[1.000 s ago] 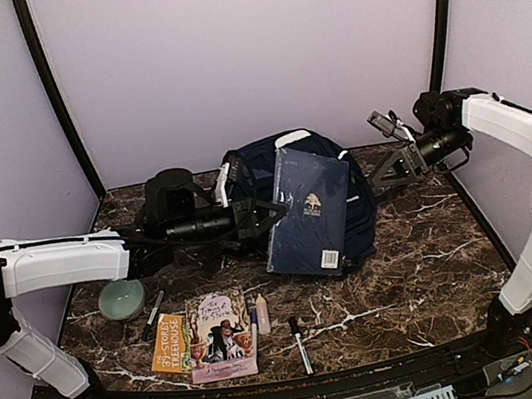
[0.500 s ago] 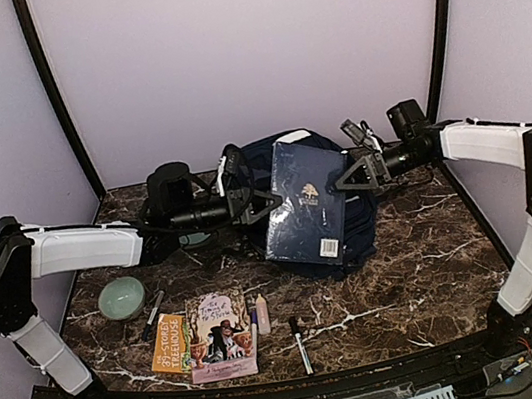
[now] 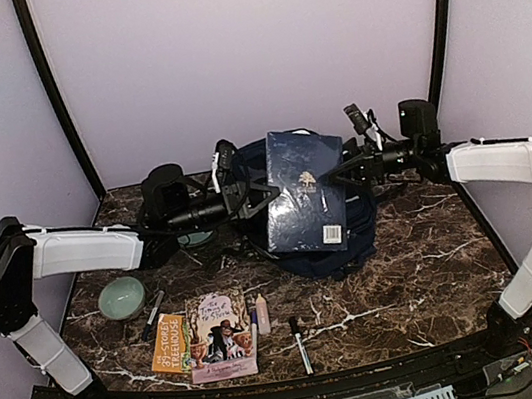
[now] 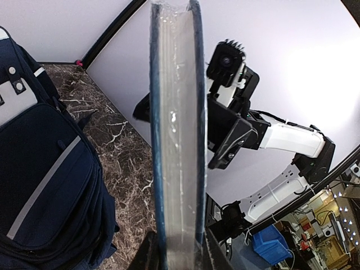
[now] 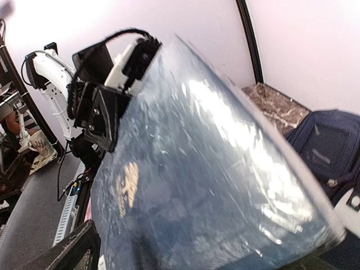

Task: Pack the student bag
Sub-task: Pass from the left arm to the right

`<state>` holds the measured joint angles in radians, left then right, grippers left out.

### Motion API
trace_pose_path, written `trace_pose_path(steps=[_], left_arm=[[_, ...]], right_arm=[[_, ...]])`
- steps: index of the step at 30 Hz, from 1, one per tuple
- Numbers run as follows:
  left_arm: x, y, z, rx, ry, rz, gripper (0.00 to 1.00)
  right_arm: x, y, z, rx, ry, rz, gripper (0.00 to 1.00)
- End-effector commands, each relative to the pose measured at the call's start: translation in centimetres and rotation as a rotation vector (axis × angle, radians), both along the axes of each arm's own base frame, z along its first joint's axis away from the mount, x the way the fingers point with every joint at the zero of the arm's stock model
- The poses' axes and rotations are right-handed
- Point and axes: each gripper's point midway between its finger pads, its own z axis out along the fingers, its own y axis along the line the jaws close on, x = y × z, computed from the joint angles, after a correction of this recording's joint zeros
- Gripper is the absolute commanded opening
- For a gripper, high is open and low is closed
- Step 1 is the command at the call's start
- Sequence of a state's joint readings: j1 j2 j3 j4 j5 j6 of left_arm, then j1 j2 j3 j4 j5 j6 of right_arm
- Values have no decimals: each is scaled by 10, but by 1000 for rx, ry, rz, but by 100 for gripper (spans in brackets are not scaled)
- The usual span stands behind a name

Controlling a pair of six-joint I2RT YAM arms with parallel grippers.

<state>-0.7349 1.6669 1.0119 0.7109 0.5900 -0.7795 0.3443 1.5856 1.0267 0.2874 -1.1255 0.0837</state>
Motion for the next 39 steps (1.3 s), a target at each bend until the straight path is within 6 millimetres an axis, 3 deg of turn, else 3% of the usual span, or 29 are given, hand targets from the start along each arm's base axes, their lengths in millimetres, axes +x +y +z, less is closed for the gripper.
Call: trace_pose_path(steps=[1, 10, 14, 15, 17, 18, 22, 28, 29, 30, 32, 36, 39], left_arm=[[-14, 12, 64, -176, -154, -10, 0], [-25, 12, 58, -201, -167, -65, 0], [-27, 11, 56, -202, -158, -82, 20], [-28, 11, 56, -204, -162, -84, 20], [-27, 11, 56, -200, -169, -83, 3], [-27, 10, 55, -199, -174, -84, 0], [-27, 10, 57, -218, -185, -86, 0], [-23, 15, 50, -182, -156, -35, 0], [-20, 17, 46, -163, -143, -11, 0], [-15, 20, 41, -138, -126, 26, 0], [-7, 24, 30, -80, -84, 87, 0], [-3, 25, 2, -3, 35, 117, 0], [-6, 26, -22, 24, 103, 136, 0]], right_arm=[[-8, 3, 47, 83, -216, 15, 93], [-15, 2, 46, 78, -200, 17, 93], [-20, 0, 47, 74, -191, 17, 93], [-20, 0, 47, 73, -186, 17, 93], [-22, -1, 44, 64, -162, 17, 93], [-23, -1, 41, 55, -137, 19, 93], [-15, -12, 23, -9, 37, -16, 93], [25, -61, 22, -24, 103, -167, 93], [66, -84, 4, -121, 107, -428, 98], [30, -71, 15, -53, 189, -210, 99], [34, -78, 1, -140, 313, -278, 99], [41, -106, -49, -411, 282, -423, 99], [42, -124, -75, -527, 256, -508, 99]])
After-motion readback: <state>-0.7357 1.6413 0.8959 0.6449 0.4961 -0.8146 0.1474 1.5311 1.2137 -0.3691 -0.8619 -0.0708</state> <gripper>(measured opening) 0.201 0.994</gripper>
